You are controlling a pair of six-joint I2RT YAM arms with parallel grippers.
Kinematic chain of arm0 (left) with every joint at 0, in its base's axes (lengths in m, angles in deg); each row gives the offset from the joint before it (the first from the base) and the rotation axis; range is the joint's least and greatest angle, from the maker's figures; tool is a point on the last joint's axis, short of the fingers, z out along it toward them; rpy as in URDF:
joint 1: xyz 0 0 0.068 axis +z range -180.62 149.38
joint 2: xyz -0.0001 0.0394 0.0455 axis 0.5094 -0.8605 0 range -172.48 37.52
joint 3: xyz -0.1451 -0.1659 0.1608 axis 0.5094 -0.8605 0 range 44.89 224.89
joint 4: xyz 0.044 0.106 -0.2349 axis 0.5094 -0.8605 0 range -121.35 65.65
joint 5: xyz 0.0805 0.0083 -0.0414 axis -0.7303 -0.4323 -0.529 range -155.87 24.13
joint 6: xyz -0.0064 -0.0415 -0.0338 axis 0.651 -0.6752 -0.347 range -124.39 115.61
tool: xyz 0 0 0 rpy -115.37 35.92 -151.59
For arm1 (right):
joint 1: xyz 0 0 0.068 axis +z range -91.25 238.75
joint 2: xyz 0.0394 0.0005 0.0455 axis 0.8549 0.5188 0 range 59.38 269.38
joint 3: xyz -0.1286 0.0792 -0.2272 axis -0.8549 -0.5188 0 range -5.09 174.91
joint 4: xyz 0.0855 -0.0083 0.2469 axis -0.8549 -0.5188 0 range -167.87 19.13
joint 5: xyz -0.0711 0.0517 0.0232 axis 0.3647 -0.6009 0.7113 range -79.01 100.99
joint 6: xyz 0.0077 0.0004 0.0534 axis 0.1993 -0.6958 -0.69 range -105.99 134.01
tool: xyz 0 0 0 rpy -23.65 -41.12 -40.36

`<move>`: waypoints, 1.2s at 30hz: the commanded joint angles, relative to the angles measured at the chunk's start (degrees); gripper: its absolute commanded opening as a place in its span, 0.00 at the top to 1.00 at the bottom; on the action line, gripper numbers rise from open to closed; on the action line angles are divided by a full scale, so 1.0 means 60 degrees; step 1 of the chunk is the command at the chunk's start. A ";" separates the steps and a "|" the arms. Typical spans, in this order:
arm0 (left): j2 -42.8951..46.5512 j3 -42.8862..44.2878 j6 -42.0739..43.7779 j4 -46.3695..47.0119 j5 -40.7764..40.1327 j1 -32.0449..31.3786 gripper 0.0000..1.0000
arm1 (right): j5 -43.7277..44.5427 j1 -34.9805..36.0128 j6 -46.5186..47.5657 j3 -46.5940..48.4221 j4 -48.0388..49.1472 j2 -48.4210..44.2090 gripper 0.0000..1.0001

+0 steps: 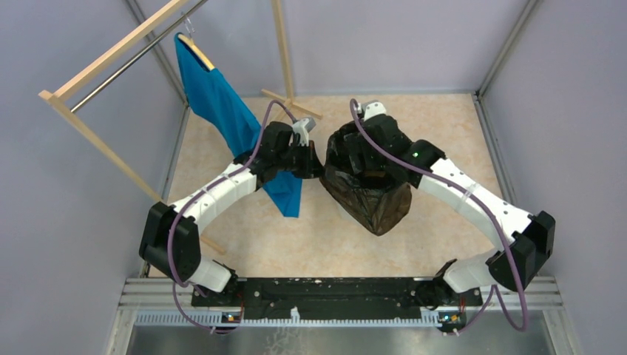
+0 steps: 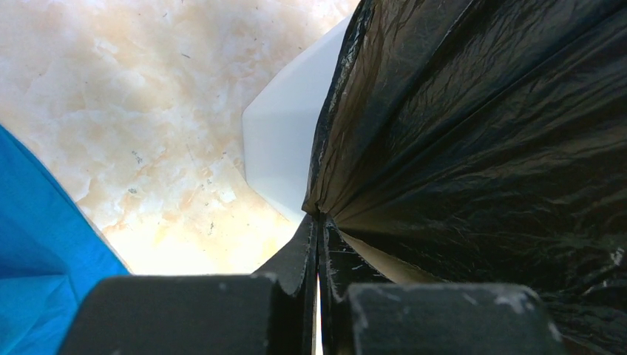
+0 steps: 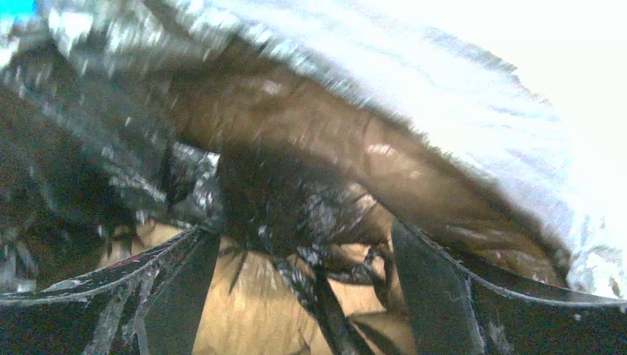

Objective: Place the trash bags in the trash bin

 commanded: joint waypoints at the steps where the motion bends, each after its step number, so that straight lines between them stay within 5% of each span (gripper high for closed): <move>1: 0.0254 -0.0063 -0.0055 0.0241 0.0097 0.0012 0.98 | 0.1144 -0.0472 -0.0773 -0.0087 0.2463 0.0150 0.15; 7: 0.0459 -0.0297 -0.0232 0.0422 0.0076 0.0011 0.99 | 0.1079 -0.1024 -0.1362 -0.0234 0.3321 0.0287 0.18; 20: 0.0040 -0.0022 -0.0096 0.0503 0.0186 0.0021 0.99 | -0.0915 -0.0177 -0.0405 -0.1063 0.1048 -0.1357 0.15; 36: 0.0136 -0.0091 -0.0434 0.0685 0.0478 0.0008 0.99 | -0.2322 -0.0568 -0.0348 -0.2108 0.2107 0.0158 0.10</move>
